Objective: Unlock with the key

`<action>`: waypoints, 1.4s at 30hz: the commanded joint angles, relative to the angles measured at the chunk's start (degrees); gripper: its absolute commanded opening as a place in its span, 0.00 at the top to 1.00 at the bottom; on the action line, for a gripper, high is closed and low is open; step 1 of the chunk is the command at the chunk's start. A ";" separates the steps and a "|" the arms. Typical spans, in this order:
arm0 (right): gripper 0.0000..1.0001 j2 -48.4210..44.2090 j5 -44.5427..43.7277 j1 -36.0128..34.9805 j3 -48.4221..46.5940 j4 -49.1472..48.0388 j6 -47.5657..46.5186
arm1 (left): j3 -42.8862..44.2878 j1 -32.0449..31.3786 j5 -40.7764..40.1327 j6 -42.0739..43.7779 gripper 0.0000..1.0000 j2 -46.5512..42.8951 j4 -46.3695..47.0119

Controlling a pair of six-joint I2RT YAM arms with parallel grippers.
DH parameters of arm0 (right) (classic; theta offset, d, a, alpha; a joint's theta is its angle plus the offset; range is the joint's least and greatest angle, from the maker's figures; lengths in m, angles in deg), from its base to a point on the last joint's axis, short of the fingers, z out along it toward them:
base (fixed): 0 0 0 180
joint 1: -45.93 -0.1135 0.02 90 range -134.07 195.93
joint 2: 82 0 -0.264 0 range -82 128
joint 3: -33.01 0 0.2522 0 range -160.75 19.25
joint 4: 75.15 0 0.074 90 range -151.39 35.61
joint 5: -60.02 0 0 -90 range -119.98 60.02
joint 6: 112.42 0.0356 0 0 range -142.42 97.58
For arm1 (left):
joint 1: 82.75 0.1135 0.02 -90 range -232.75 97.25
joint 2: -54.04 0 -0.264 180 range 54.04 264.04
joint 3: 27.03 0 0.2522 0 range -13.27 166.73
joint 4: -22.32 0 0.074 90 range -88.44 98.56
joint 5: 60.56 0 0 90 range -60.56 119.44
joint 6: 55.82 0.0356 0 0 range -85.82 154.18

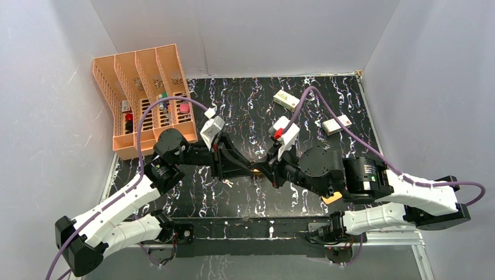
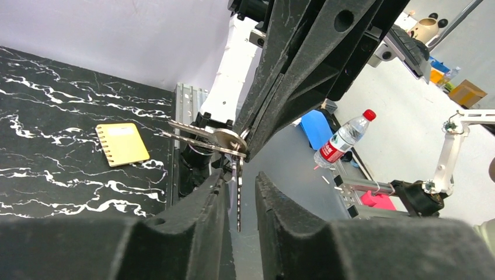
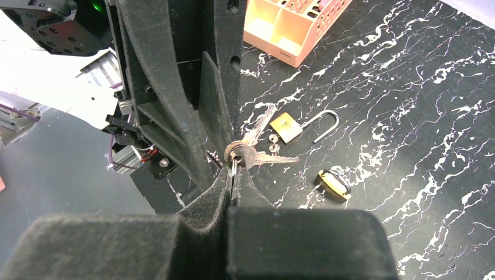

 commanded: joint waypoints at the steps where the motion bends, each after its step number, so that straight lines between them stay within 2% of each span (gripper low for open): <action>1: 1.00 -0.81 -2.14 0.03 -1.50 -4.57 -0.07 | 1.73 -0.38 1.77 0.08 0.72 -0.26 1.57; 5: 1.00 -0.60 -2.23 0.03 -1.51 -4.83 -0.11 | 1.69 -0.57 2.21 0.16 0.73 -0.26 1.51; 11: 1.00 -0.41 -2.11 0.03 -1.59 -4.84 -0.41 | 1.69 -0.59 1.62 0.81 1.00 -0.51 1.35; 17: 1.00 -0.08 -1.77 0.03 -1.68 -4.34 -0.50 | 1.71 -0.62 0.09 1.45 1.00 -1.04 1.46; 21: 1.00 -0.64 -1.76 0.06 -1.58 -3.89 0.06 | 0.72 -0.57 -6.88 7.05 1.00 -4.56 -1.13; 22: 0.93 -0.94 -1.48 0.03 -1.45 -3.98 0.26 | 0.20 -0.61 -9.13 8.52 1.00 -5.74 -1.32; 24: 0.72 -1.81 -0.82 0.04 -1.18 -4.36 0.46 | -0.33 -0.62 -12.56 11.96 1.00 -7.43 -2.20; 27: 0.54 -2.56 0.01 0.04 -1.43 -4.33 0.79 | 0.55 -0.62 -15.94 17.54 1.00 -8.25 -5.93; 28: 0.50 -2.76 0.29 0.05 -1.66 -4.25 0.89 | 1.27 -0.63 -16.71 19.70 1.00 -8.21 -7.59; 32: 0.41 -3.70 1.77 0.03 -2.76 -3.22 1.15 | 4.56 -0.61 -20.37 28.14 1.00 -8.17 -14.62; 35: 0.39 -4.81 2.66 0.03 -2.84 -2.93 1.57 | 6.88 -0.65 -23.18 35.61 1.00 -8.34 -19.29; 39: 0.36 -6.06 4.23 0.04 -0.87 -7.30 1.55 | 9.52 -0.67 -26.82 46.64 1.00 -9.04 -23.49; 42: 0.34 -4.20 5.52 0.06 -2.95 -10.31 1.02 | 10.24 -0.66 -30.02 56.96 1.00 -10.14 -23.68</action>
